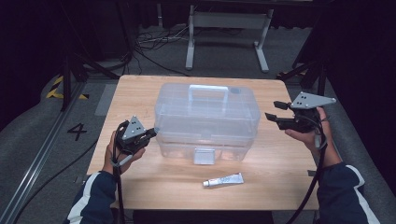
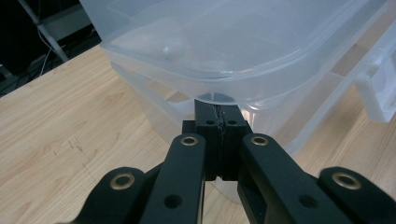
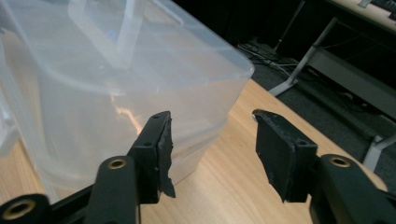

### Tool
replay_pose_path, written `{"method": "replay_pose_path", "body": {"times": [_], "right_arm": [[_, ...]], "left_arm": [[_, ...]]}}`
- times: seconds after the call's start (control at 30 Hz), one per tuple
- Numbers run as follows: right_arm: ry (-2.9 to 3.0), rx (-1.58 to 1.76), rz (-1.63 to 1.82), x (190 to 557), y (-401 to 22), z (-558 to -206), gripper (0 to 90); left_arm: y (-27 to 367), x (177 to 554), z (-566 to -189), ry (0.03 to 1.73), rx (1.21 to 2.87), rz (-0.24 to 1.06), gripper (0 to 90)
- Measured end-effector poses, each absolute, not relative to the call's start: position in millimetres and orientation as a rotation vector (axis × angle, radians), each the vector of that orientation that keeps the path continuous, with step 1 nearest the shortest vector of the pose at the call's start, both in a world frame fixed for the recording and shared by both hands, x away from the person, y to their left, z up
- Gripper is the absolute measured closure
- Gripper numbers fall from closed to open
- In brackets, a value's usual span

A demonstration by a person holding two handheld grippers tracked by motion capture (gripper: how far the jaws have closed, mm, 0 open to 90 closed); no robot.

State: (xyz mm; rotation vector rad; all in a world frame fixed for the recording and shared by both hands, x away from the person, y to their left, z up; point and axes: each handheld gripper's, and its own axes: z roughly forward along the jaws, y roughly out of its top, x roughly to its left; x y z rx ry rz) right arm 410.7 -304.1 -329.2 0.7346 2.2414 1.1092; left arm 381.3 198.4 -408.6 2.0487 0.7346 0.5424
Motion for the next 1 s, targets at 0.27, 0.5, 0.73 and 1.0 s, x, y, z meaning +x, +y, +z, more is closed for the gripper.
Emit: {"method": "replay_pose_path", "body": {"times": [0.27,0.5,0.73,1.0], "right_arm": [[2.278,0.705,1.117,404.5,-301.2,-359.4,41.4],[2.332,0.677,1.063,401.9,-296.1,-371.7,40.1],[2.370,0.673,1.050,402.4,-291.2,-384.8,38.5],[2.273,0.651,1.140,399.6,-286.4,-390.7,40.7]], "left_arm": [[197.8,382.0,-405.2,0.724,2.059,0.557,88.5],[198.2,383.1,-402.4,0.717,2.059,0.567,89.1],[198.7,384.3,-401.6,0.712,2.054,0.566,89.1],[196.2,384.4,-402.6,0.713,2.056,0.567,86.9]]}}
